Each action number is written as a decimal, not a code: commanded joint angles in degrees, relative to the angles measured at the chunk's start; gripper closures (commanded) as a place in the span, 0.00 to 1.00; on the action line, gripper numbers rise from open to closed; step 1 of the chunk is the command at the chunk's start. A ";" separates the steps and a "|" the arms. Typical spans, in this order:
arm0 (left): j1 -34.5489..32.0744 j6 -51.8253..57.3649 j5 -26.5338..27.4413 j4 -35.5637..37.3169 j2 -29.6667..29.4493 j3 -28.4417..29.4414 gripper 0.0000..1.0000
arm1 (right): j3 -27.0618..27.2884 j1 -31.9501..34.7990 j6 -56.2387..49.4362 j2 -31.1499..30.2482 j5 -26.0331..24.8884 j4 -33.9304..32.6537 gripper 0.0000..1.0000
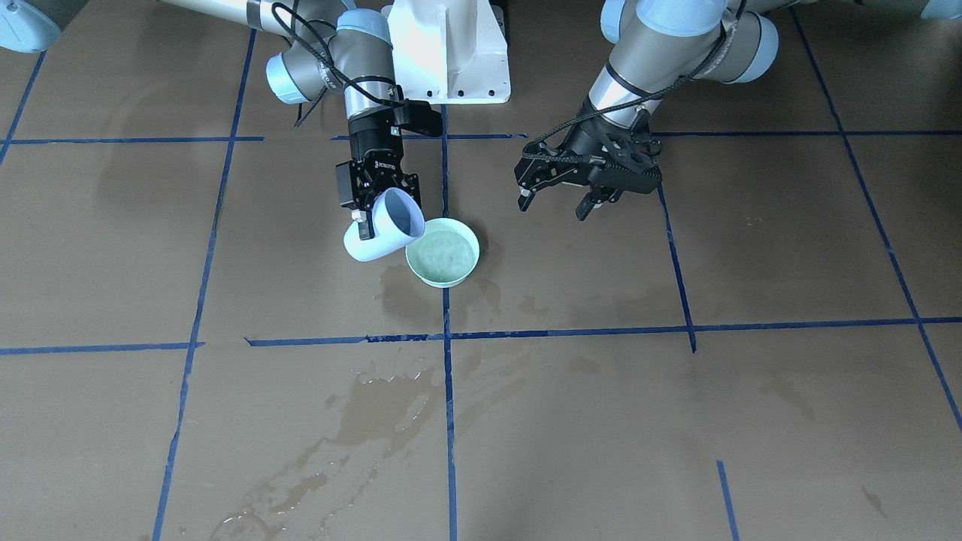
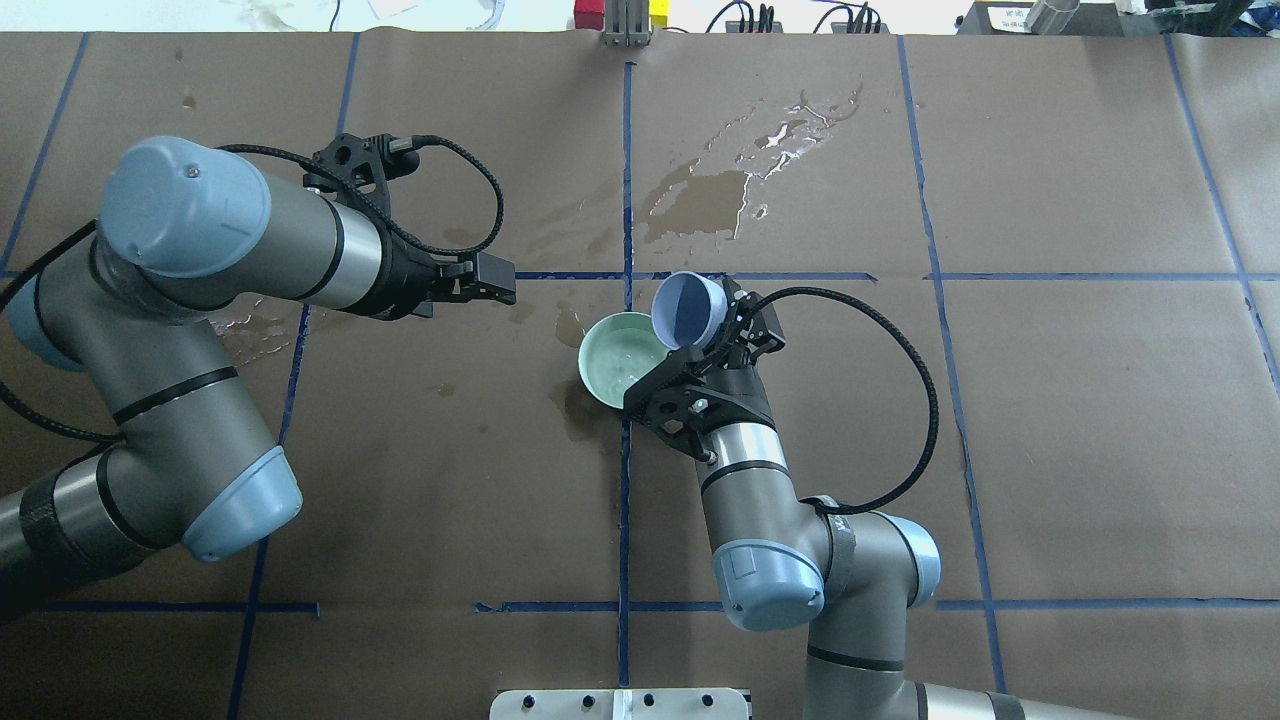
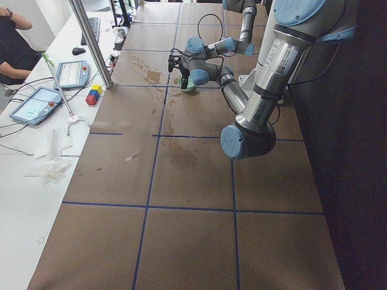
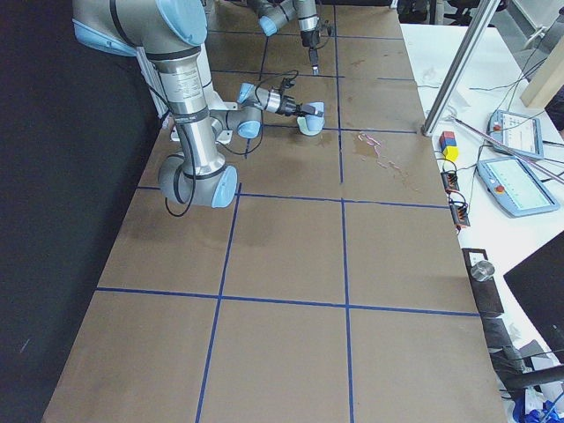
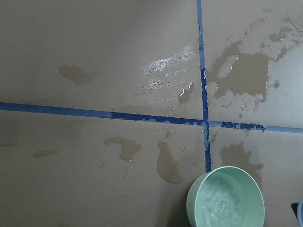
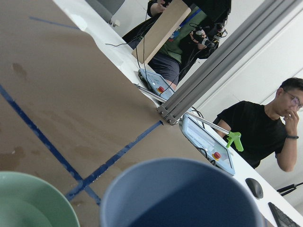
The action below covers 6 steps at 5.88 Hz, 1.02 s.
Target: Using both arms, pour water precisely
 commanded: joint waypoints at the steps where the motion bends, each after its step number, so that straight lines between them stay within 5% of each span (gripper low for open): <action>1: -0.08 -0.06 0.00 0.00 0.00 -0.11 0.00 | 0.02 0.01 15.60 -1.14 0.30 4.04 0.98; 3: -0.09 -0.06 0.09 0.00 0.00 -0.55 0.00 | 1.68 0.28 24.19 -5.51 0.30 8.59 1.00; 6: -0.09 -0.15 0.17 0.09 0.00 -0.99 0.00 | 6.67 0.98 32.88 -20.87 -0.05 16.97 1.00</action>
